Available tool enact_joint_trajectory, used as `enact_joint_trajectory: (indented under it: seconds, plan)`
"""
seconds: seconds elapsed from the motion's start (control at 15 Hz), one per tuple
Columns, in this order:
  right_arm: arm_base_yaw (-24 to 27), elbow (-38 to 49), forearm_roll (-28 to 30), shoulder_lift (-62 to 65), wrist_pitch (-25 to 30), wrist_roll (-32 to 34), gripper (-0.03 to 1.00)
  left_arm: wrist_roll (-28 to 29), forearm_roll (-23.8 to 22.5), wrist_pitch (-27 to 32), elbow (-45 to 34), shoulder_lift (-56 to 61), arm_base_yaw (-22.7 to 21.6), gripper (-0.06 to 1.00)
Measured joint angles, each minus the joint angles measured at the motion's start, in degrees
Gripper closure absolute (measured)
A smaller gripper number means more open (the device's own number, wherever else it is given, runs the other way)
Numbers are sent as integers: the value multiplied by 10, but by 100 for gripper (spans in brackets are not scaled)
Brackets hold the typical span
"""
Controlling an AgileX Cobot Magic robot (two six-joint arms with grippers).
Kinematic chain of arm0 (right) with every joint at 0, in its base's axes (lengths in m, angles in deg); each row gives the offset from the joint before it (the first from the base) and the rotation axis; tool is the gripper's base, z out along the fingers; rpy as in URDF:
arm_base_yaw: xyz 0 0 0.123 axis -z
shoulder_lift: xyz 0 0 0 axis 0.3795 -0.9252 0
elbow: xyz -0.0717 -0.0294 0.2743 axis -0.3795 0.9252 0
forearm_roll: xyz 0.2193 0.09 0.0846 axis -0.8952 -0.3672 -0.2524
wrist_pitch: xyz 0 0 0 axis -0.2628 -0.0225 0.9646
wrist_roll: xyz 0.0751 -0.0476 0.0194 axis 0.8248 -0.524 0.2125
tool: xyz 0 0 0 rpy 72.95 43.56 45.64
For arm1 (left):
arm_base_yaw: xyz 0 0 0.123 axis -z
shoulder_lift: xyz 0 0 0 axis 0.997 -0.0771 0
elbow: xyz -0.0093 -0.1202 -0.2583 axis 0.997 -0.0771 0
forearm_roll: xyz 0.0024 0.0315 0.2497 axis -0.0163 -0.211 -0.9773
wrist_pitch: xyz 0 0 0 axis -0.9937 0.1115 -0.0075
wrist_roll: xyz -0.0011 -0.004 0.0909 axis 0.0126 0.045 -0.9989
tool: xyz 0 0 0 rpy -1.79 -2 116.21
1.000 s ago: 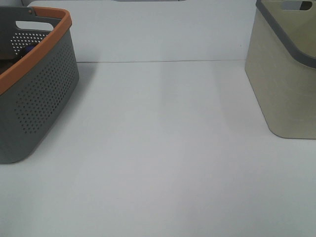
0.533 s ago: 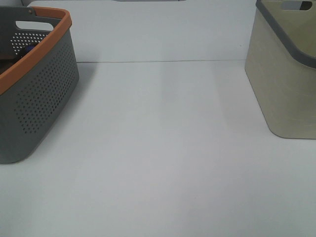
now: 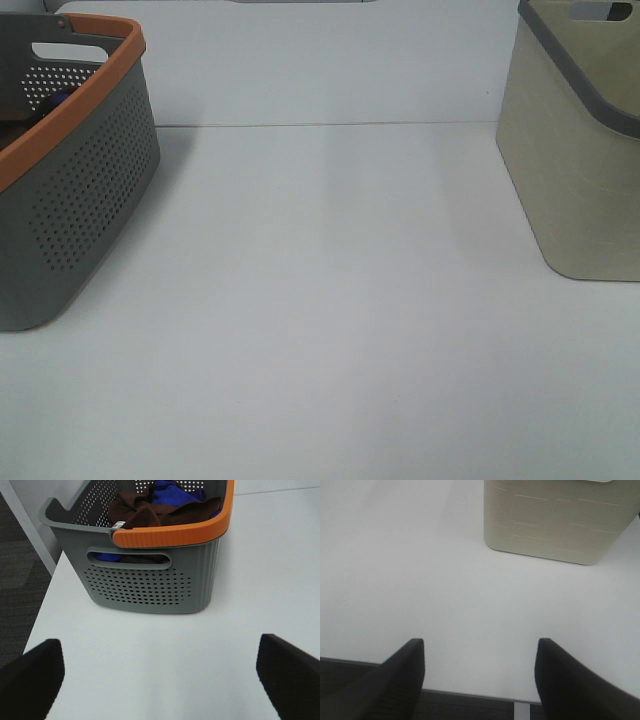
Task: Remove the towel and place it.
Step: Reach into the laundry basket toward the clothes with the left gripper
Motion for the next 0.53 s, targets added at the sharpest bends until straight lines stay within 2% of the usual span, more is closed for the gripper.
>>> enact_joint_trajectory:
  seconds: [0.53]
  plan:
    - [0, 0, 0, 0, 0, 0, 32, 0, 0, 0, 0, 0, 0, -5]
